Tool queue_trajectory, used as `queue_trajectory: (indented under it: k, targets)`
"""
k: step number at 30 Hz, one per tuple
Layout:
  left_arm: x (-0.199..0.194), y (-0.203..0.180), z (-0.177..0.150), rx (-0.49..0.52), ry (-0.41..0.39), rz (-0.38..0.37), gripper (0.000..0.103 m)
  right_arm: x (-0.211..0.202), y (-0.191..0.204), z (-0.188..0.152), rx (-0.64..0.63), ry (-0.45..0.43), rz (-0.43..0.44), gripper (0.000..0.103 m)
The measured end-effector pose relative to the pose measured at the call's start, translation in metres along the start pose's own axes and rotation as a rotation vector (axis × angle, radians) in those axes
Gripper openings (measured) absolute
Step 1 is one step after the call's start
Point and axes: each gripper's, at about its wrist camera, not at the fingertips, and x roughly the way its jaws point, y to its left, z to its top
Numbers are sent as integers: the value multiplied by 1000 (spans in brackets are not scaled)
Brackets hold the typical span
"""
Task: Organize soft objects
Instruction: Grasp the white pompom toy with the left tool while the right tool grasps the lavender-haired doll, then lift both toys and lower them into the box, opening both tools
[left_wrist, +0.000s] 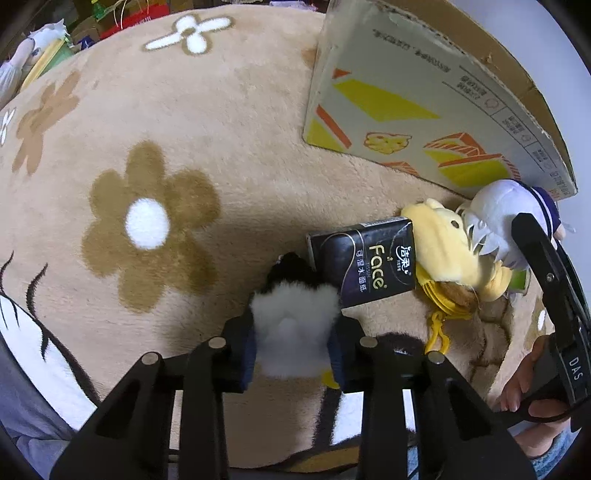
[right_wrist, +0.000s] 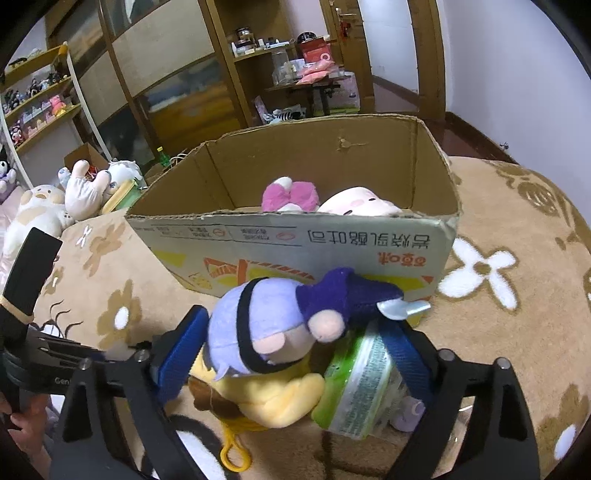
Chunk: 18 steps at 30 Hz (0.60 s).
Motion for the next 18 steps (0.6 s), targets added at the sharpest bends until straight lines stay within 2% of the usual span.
queue_trajectory:
  k: [6,13,16,18]
  targets:
    - [-14,-19,-7,41,-52,43,30,-8,2,-1,-8,-6,13,88]
    - [-36,-26,-17,73,-148,21,30,-18,1,-3,4,-23,21,84]
    - [-46,-32,-20,102,-198,10,30,-25,-1,-4,13,-38,21,80]
    - [-52,-38,-22,123,-225,9,31,-27,-1,-4,14,-30,29,71]
